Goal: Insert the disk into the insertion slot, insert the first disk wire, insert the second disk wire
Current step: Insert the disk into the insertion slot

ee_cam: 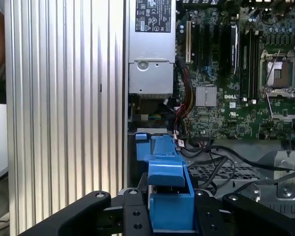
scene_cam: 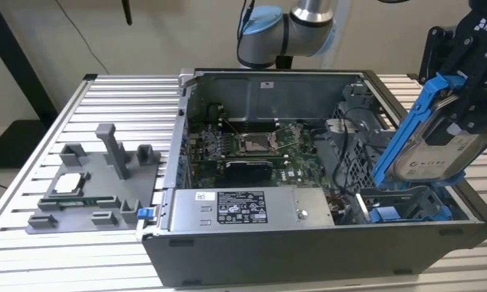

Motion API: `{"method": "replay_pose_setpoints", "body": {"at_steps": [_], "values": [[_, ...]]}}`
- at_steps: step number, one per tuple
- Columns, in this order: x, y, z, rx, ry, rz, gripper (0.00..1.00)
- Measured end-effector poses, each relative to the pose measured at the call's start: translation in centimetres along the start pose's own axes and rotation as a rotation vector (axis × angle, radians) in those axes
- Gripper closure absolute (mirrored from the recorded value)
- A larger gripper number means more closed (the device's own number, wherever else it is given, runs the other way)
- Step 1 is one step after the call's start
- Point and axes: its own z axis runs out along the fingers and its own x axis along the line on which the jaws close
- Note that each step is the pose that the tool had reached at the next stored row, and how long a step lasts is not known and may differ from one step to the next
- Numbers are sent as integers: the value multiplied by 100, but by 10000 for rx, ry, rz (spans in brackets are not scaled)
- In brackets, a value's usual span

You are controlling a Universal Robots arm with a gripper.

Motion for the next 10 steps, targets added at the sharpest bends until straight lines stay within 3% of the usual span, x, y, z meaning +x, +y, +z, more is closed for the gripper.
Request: {"method": "replay_pose_setpoints", "body": {"at_steps": [10], "values": [[1, -1, 33, 0, -2, 0, 100]]}}
